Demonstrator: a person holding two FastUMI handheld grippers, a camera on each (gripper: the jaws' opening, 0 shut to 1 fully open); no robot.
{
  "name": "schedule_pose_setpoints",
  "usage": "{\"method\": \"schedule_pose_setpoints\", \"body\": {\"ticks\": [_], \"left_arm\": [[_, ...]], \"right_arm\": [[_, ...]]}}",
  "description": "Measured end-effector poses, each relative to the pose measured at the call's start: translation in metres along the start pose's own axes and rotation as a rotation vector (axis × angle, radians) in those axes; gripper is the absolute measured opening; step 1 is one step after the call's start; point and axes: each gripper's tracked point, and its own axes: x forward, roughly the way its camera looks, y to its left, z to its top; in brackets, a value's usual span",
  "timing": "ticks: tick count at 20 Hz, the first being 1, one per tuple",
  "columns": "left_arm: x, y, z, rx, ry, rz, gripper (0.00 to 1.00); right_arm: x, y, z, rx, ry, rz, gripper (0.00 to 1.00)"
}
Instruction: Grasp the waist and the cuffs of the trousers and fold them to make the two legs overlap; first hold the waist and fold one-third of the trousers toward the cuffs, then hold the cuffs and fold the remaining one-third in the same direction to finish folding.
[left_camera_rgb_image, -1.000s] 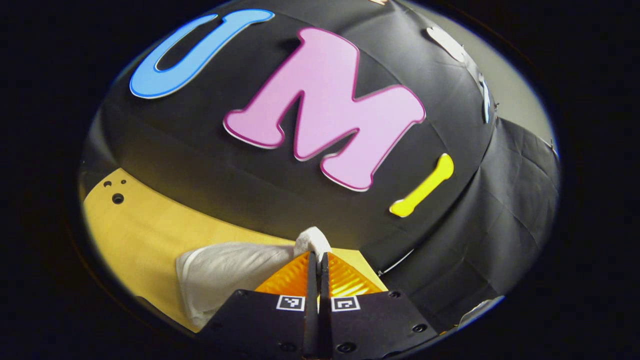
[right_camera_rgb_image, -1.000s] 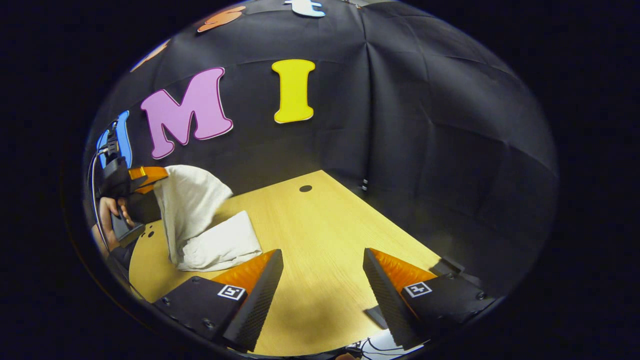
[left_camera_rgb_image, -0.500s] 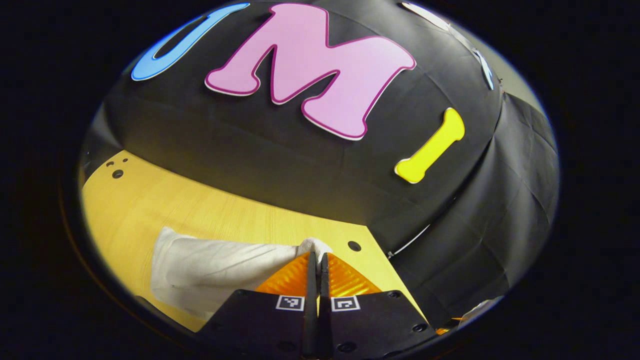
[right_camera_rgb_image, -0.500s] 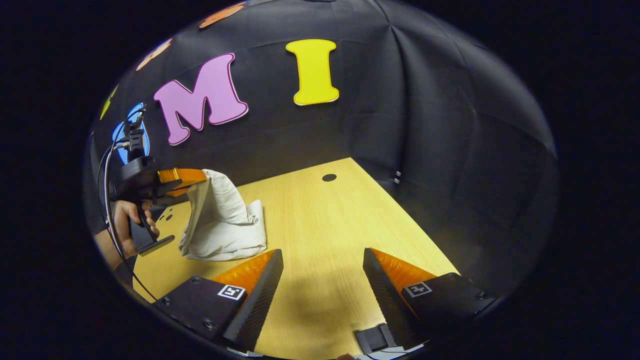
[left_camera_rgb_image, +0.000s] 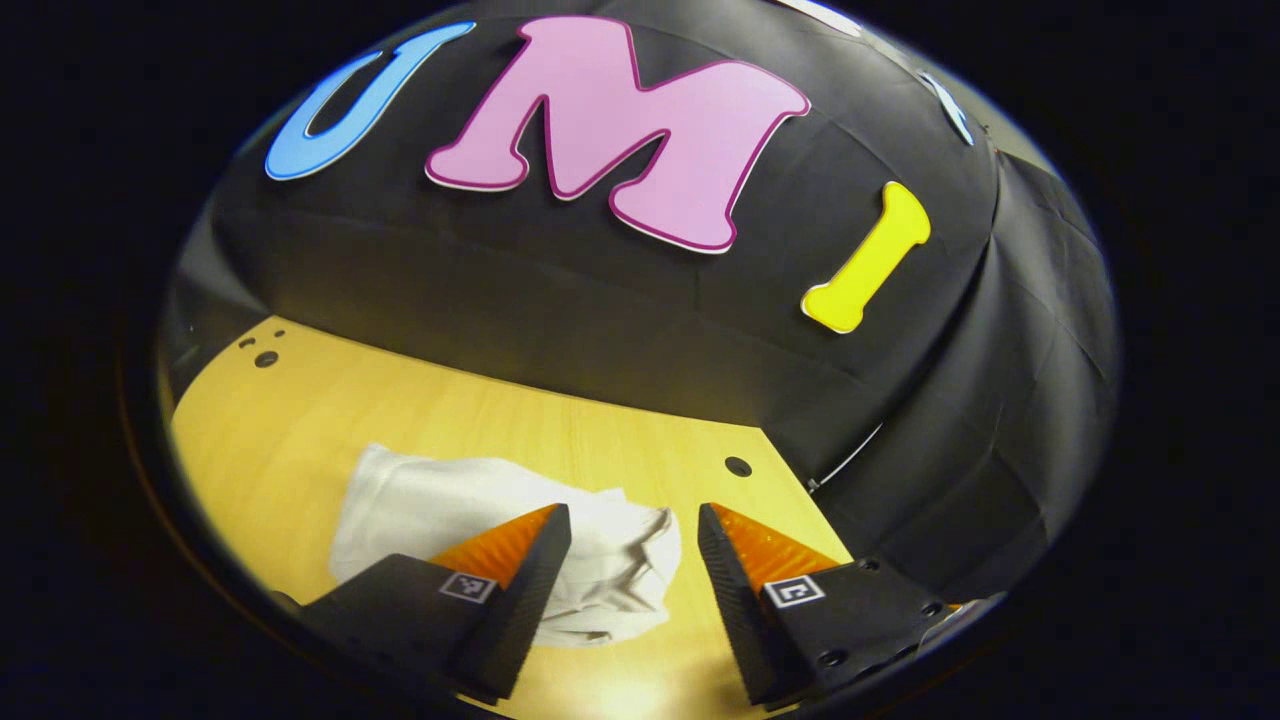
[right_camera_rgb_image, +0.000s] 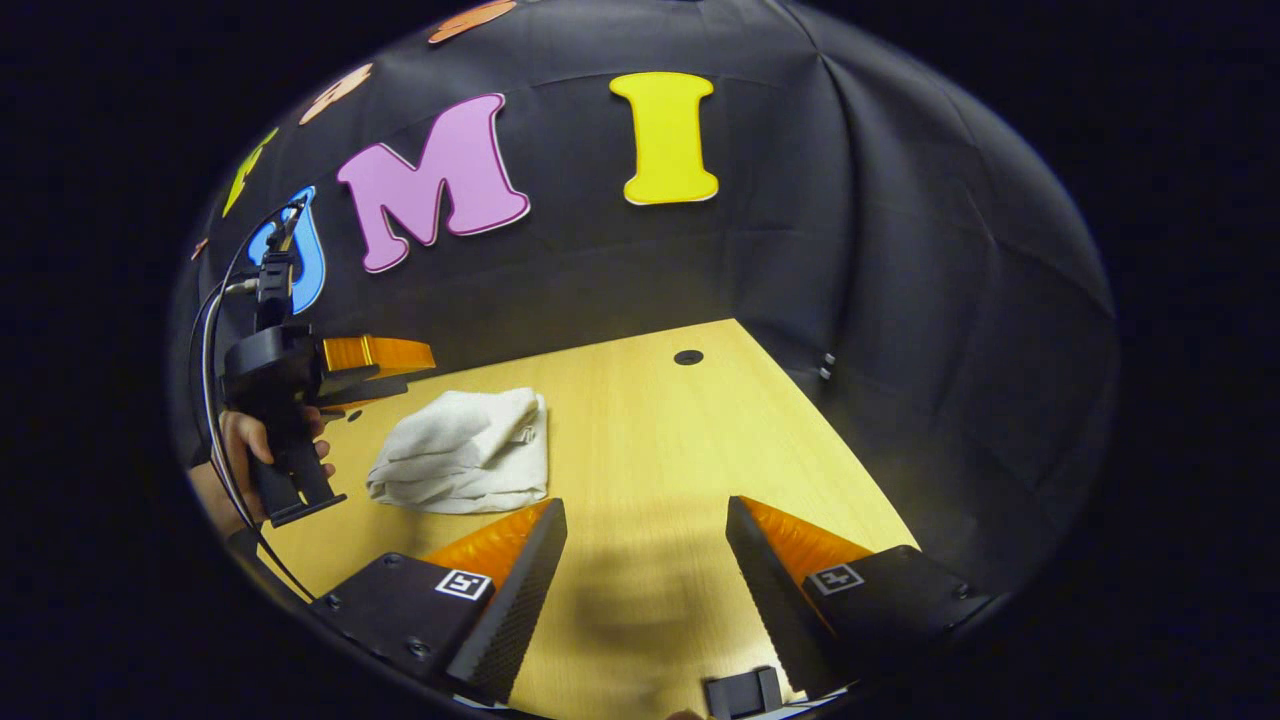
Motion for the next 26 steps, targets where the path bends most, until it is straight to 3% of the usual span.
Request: {"method": "schedule_pose_setpoints", "body": {"ticks": [4,8,10,12,16,19,26], "left_arm": [[-0.057,0.032,0.010,0.049,-0.043,0.055,0.94],[-0.128,0.062,0.028,0.116,-0.139,0.151,0.96],[-0.168,0.064,0.024,0.139,-0.177,0.187,0.96],[-0.202,0.068,0.020,0.170,-0.230,0.222,0.96],[-0.255,0.077,-0.007,0.216,-0.252,0.241,0.96],[-0.284,0.092,-0.030,0.194,-0.223,0.257,0.96],[-0.311,0.096,-0.053,0.184,-0.172,0.210,0.96]], "right_arm": [[-0.008,0.040,0.009,-0.008,-0.025,0.040,0.99],[-0.029,0.074,0.027,-0.061,-0.097,0.044,0.98],[-0.044,0.085,0.046,-0.128,-0.199,0.012,0.98],[-0.066,0.112,0.053,-0.181,-0.258,0.029,0.98],[-0.101,0.163,0.037,-0.192,-0.269,0.100,0.99],[-0.123,0.187,0.008,-0.175,-0.227,0.134,0.98],[-0.140,0.189,-0.008,-0.145,-0.218,0.098,0.99]]}}
